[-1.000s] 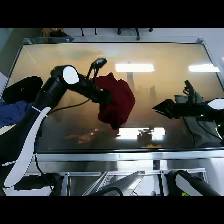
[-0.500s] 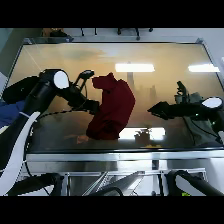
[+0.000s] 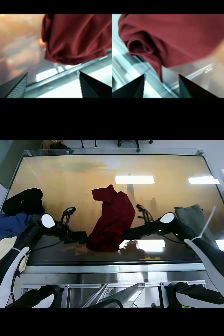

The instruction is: Fold the shirts.

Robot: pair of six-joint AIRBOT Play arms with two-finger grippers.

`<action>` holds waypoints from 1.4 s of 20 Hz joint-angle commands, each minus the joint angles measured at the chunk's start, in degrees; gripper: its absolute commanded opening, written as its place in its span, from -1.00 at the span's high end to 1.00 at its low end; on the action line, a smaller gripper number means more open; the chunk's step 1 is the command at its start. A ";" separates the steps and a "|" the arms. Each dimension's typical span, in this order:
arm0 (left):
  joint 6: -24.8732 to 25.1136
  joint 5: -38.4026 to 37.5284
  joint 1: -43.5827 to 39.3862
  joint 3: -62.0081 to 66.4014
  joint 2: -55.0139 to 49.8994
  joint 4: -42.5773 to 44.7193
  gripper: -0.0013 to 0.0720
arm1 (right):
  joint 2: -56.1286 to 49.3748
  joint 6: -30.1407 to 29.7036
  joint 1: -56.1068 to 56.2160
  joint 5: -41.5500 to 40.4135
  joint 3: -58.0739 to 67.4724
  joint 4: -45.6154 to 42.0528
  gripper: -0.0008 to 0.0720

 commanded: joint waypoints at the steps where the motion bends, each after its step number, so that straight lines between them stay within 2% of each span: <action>1: 8.41 11.89 0.87 -9.44 -1.66 -15.15 -0.93 | -2.27 -3.32 8.83 -9.16 0.04 0.07 -0.28; 4: 15.47 11.74 0.83 -9.64 -6.29 -24.85 -0.93 | -3.19 -3.37 9.88 -9.81 0.04 0.09 -0.28; 5: 16.55 11.78 0.85 -9.62 -7.54 -26.56 -0.76 | -3.26 -3.39 10.29 -9.51 0.04 0.07 -0.28; 6: 17.11 11.74 0.85 -9.57 -8.50 -26.67 -0.41 | -3.37 -3.41 10.78 -9.42 0.04 0.07 -0.28; 7: 17.31 11.69 0.85 -9.57 -8.94 -26.67 -0.23 | -3.52 -3.39 11.26 -9.51 0.02 0.07 -0.28; 9: 17.86 11.82 0.85 -9.55 -8.63 -26.73 0.30 | -4.31 -3.39 12.02 -9.68 0.04 0.09 -0.27; 10: 18.23 12.04 0.85 -9.55 -7.91 -26.71 0.36 | -5.03 -3.39 12.02 -9.68 0.04 0.09 0.01; 11: 18.23 12.33 0.87 -9.55 -6.95 -26.69 0.36 | -5.60 -3.39 12.00 -9.70 0.04 0.07 0.44; 12: 18.23 12.52 0.96 -9.55 -5.79 -26.71 0.38 | -6.16 -3.39 12.00 -9.92 0.04 0.11 0.70; 13: 18.56 12.83 1.09 -9.57 -4.63 -26.60 0.94 | -6.49 -3.39 12.00 -10.01 0.04 0.20 0.93; 17: 19.15 12.13 3.78 -7.82 2.47 -26.77 0.92 | -3.06 -4.28 10.95 -7.06 3.78 0.24 0.93; 20: 15.45 7.17 6.64 1.49 11.30 -26.91 0.92 | 4.98 -4.85 5.14 -1.90 16.44 0.20 0.93; 22: 13.03 5.18 7.02 12.59 17.79 -26.86 0.92 | 9.73 -5.14 0.24 -0.74 28.61 0.04 0.93; 24: 11.85 6.36 6.43 27.04 22.80 -26.58 0.92 | 12.39 -7.54 -2.56 -0.24 41.57 0.00 0.93; 28: 9.38 8.85 6.23 58.95 24.26 -23.43 0.92 | 12.96 -7.65 -3.28 -0.31 65.35 -5.62 0.93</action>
